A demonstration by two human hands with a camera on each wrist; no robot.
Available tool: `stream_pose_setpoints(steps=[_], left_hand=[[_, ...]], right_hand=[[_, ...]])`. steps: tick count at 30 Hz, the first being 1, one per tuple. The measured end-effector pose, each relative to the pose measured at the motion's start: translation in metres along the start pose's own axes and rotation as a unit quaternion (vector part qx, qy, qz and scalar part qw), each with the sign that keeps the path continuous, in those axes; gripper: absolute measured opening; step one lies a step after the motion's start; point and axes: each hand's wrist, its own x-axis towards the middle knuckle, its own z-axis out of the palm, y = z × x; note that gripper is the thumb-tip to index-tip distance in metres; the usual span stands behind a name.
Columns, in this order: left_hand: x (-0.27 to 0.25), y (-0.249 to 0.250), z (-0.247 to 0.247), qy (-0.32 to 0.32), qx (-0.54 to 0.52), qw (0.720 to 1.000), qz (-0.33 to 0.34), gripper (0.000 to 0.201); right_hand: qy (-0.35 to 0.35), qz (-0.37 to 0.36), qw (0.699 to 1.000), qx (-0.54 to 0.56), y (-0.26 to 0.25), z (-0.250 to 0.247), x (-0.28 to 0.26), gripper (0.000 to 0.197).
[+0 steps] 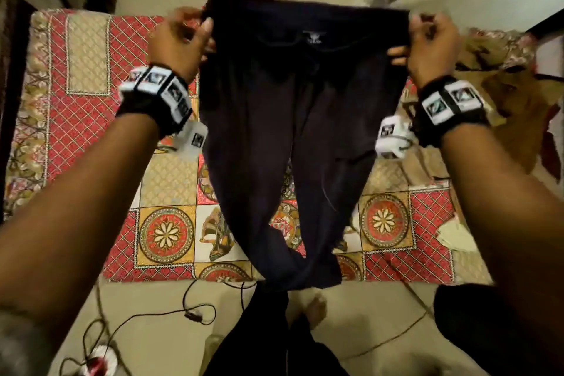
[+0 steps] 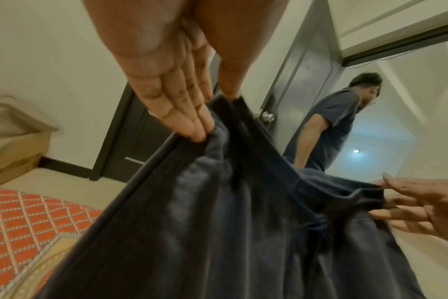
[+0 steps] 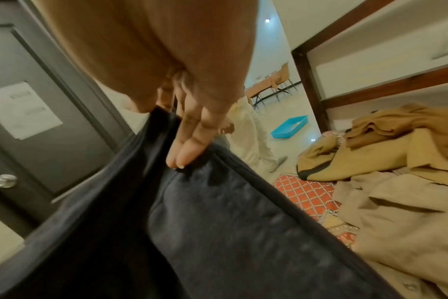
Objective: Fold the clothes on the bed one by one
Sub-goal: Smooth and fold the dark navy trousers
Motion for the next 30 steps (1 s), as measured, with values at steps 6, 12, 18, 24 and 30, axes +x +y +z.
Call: stream_pose_setpoints(steps=[6, 12, 18, 24, 30], left_hand=[[-0.014, -0.088, 0.107, -0.092, 0.042, 0.992, -0.077, 0.023], [-0.184, -0.216, 0.195, -0.310, -0.026, 0.886, -0.345, 0.024], [-0.289, -0.276, 0.255, -0.329, 0.003, 0.820, -0.468, 0.035], [-0.335, -0.300, 0.273, -0.185, 0.170, 0.884, -0.394, 0.043], [-0.362, -0.289, 0.304, -0.187, -0.101, 0.834, -0.508, 0.016]], right_hand=[[-0.005, 0.053, 0.992, -0.115, 0.133, 0.039, -0.024, 0.047], [-0.153, 0.325, 0.910, -0.208, 0.310, 0.031, -0.205, 0.064], [-0.265, 0.354, 0.872, -0.211, 0.378, 0.047, -0.311, 0.035], [-0.229, 0.368, 0.895, -0.104, 0.414, 0.044, -0.343, 0.027], [-0.168, 0.430, 0.879, 0.119, 0.393, -0.005, -0.341, 0.014]])
